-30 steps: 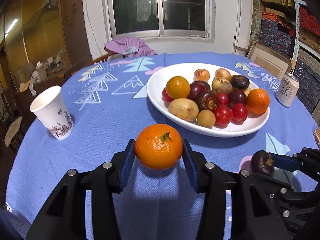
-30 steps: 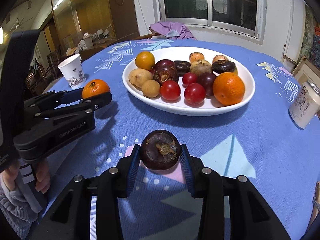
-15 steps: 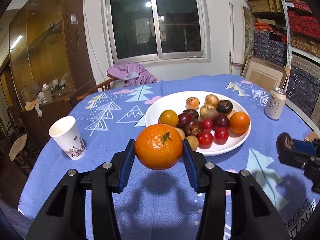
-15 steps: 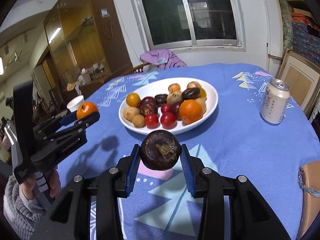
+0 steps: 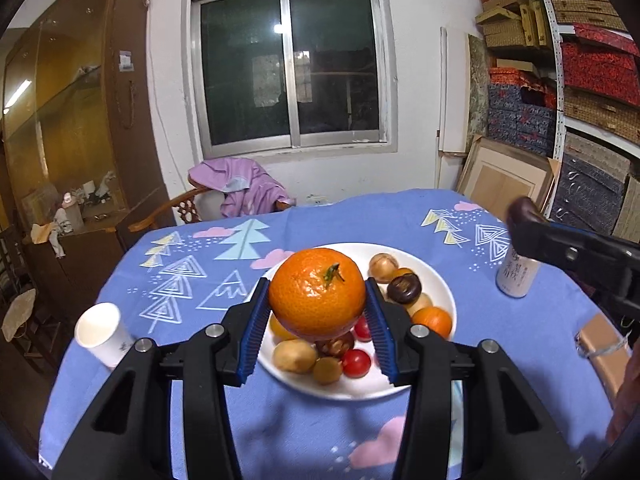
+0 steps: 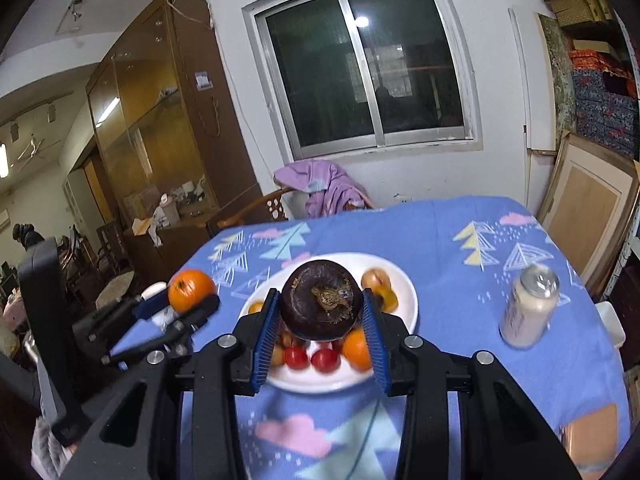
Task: Organize fruits
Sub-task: 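Carry the orange and dark brown fruit onto the white plate and open both tools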
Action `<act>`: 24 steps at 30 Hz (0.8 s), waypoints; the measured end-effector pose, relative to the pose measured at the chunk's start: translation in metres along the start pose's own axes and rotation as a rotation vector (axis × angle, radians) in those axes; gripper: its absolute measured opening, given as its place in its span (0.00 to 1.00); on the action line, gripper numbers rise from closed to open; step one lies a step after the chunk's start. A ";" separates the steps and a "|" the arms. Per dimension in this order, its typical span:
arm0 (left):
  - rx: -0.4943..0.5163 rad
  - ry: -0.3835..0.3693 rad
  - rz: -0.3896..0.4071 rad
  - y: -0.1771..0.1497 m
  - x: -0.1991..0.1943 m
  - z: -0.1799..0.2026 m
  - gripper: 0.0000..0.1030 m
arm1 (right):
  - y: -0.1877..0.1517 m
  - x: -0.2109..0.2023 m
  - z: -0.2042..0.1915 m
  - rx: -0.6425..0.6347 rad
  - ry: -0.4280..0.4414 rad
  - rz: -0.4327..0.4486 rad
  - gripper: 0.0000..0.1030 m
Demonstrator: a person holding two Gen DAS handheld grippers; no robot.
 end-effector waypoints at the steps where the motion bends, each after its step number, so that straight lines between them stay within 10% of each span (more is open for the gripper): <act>1: -0.003 -0.006 -0.022 -0.001 0.013 0.002 0.45 | 0.001 0.012 -0.001 -0.004 -0.011 -0.013 0.40; 12: -0.044 -0.044 -0.218 -0.063 0.100 -0.005 0.48 | -0.048 0.126 -0.003 -0.025 -0.058 -0.221 0.43; 15: -0.037 -0.003 -0.188 -0.061 0.096 -0.012 0.80 | -0.047 0.120 -0.006 -0.017 -0.057 -0.205 0.55; 24: -0.001 0.020 -0.144 -0.054 0.049 -0.009 0.92 | -0.028 0.044 0.002 0.044 -0.050 -0.075 0.79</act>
Point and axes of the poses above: each gripper's, at about its wrist camera, not at the fingertips, and x roughly the way its jaws point, z to its right, y to its top, the point moved 8 cm from there along x, roughly the way its jaws point, and after that the axes turned 11 degrees about -y, right-handed, at the moved point
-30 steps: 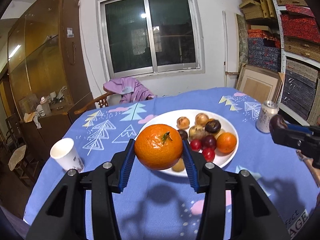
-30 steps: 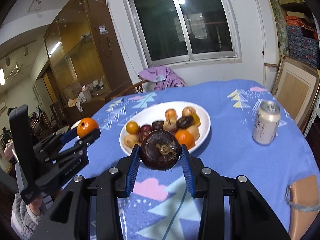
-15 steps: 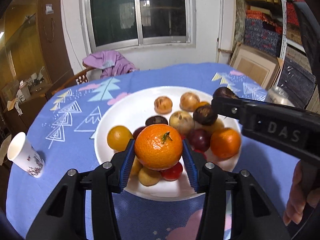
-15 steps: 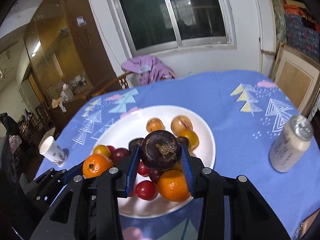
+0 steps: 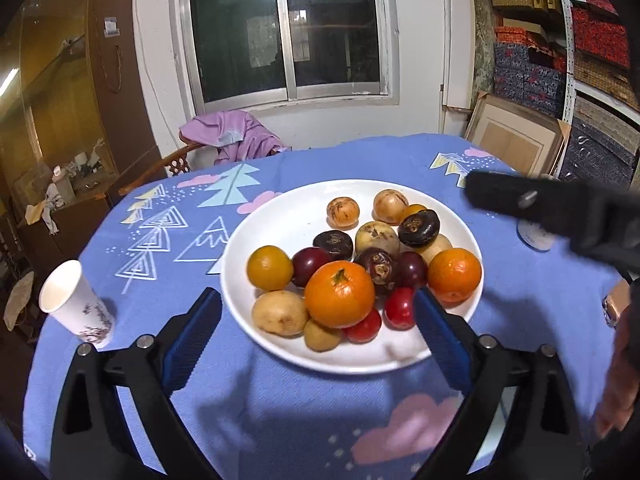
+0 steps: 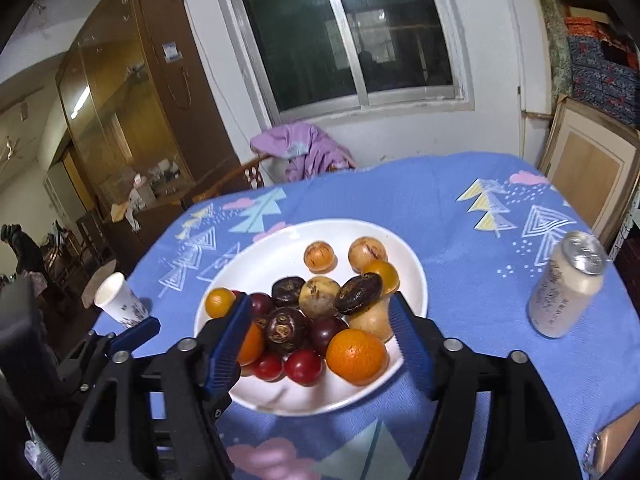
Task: Organize fruits
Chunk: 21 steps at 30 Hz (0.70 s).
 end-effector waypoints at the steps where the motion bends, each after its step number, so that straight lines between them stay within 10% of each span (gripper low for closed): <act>1: 0.005 0.006 0.009 -0.002 -0.009 -0.001 0.92 | -0.001 -0.011 0.002 0.004 -0.007 0.020 0.85; 7: -0.030 -0.012 0.038 -0.031 -0.059 -0.004 0.95 | -0.044 -0.057 0.011 -0.042 -0.126 0.088 0.97; 21: -0.030 -0.021 0.097 -0.081 -0.122 0.007 0.96 | -0.116 -0.055 0.015 -0.043 -0.136 -0.060 0.97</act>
Point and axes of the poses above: each gripper's, at about its wrist camera, not at the fingertips, and x roughly the way its jaws point, z to its right, y to its top, the point moved 8 cm from there along x, roughly the way its jaws point, and after that the axes turned 11 degrees about -y, right-handed, at the moved point
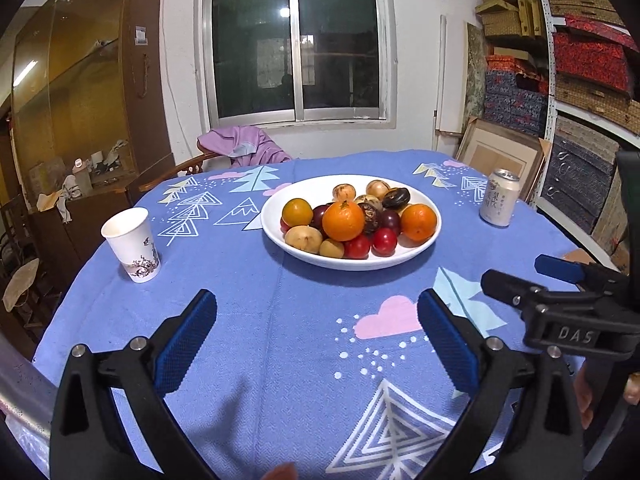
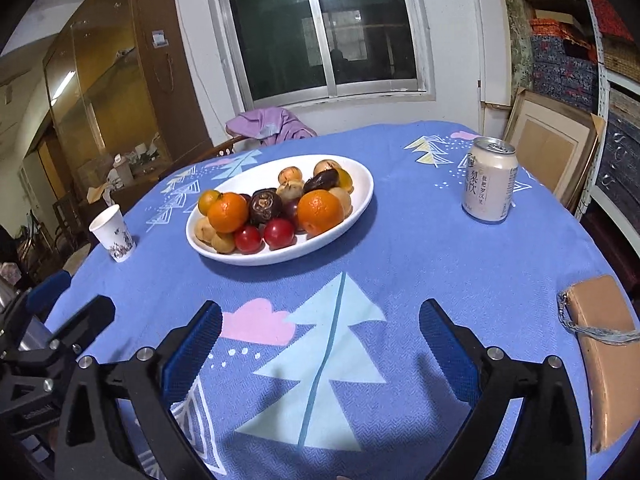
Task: Organize fruits
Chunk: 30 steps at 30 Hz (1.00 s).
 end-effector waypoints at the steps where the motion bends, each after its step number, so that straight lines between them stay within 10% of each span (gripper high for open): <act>1: -0.004 0.001 -0.006 0.000 0.001 -0.001 0.96 | -0.001 0.000 -0.001 -0.004 0.000 -0.005 0.97; 30: -0.009 0.014 -0.028 0.000 0.008 -0.002 0.96 | -0.007 -0.001 -0.014 -0.076 -0.001 -0.015 0.97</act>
Point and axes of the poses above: each gripper's, at about its wrist camera, not at the fingertips, and x roughly the way its jaws point, z to its right, y to its top, the point moved 8 cm from there along x, roughly the way its jaws point, and after that the axes turned 11 degrees about -y, right-handed, at the moved point
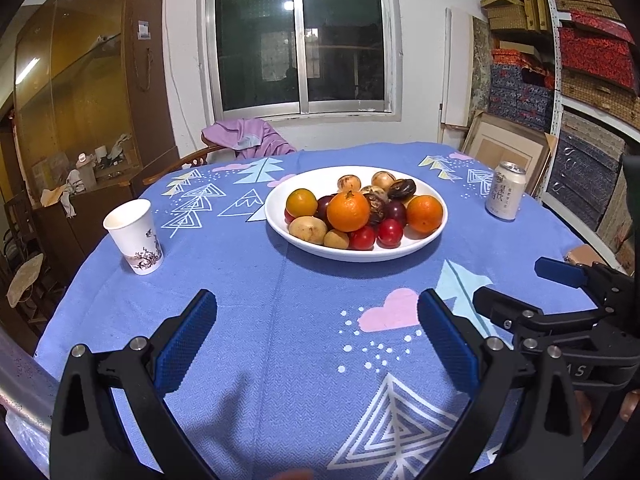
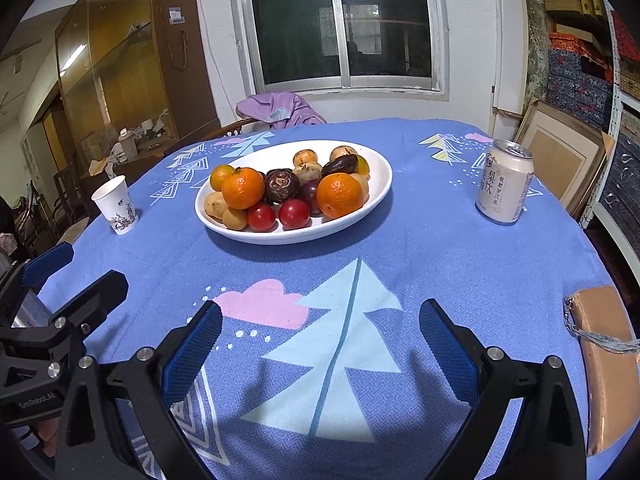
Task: Organize fruits
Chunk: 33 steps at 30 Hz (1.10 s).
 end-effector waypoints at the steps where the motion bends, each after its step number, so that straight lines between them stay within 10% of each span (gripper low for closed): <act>1: -0.002 -0.002 -0.002 0.000 0.000 0.000 0.96 | 0.000 0.000 0.000 -0.002 0.000 -0.001 0.97; 33: -0.016 0.006 -0.024 -0.001 0.007 -0.006 0.96 | 0.000 0.000 -0.001 -0.007 -0.002 0.003 0.97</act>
Point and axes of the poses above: each gripper's, at about its wrist camera, not at the fingertips, and x roughly the way its jaws point, z to its right, y to its top, the point moved 8 cm from there along x, roughly the way its jaws point, and after that the axes turned 11 degrees about -y, right-handed, at the moved point
